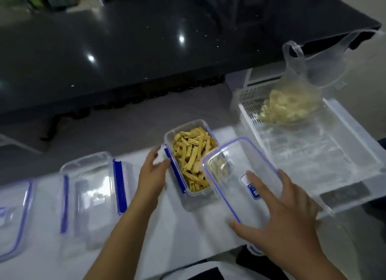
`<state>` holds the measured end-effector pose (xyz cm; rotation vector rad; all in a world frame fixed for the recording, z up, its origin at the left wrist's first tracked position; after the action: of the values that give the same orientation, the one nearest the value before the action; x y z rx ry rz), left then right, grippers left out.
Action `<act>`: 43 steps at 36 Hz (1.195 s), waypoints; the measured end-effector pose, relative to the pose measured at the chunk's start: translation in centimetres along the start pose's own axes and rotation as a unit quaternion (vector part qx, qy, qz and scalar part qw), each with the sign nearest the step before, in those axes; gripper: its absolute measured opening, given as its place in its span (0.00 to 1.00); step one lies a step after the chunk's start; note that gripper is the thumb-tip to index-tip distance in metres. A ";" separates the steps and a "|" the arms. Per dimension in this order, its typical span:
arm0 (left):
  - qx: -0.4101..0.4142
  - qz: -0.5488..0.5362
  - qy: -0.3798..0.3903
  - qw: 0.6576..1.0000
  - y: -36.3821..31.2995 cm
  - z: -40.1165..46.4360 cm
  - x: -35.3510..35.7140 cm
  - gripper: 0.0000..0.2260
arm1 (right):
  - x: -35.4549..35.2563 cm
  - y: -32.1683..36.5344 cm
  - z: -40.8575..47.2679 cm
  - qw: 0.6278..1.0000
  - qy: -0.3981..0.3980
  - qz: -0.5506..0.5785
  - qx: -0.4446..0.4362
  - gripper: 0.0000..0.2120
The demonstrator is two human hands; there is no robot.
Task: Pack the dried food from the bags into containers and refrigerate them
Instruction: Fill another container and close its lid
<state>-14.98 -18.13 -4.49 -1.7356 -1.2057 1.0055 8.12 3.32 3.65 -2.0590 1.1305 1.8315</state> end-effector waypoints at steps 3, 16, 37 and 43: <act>-0.104 -0.128 0.080 0.983 4.8 -2.7 1.3 0.28 | 2.0 0.4 0.9 0.994 0.050 -0.092 -0.017 0.50; -0.110 -0.156 0.122 0.974 6.2 -2.5 2.5 0.24 | 4.3 4.7 5.8 0.985 0.045 -0.156 -0.051 0.52; -0.126 -0.133 0.116 0.976 6.4 -1.6 2.2 0.31 | 5.1 7.6 6.0 0.994 0.016 -0.104 0.014 0.51; -0.132 -0.163 0.128 0.969 6.4 -1.6 2.1 0.31 | 5.5 6.8 5.3 0.995 0.015 -0.096 0.021 0.53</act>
<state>-10.85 -17.98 -10.02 -1.7264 -1.4419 0.4260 -0.52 -0.72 -0.19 -2.0962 0.9328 1.6780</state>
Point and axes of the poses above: each hand's wrist, its own z-axis towards the middle knuckle, its own x-axis out of the palm, y = z × x, the point moved 9 cm from there along z, towards the middle knuckle, and after that the axes turned 1 degree about -y, right-handed, at the moved point
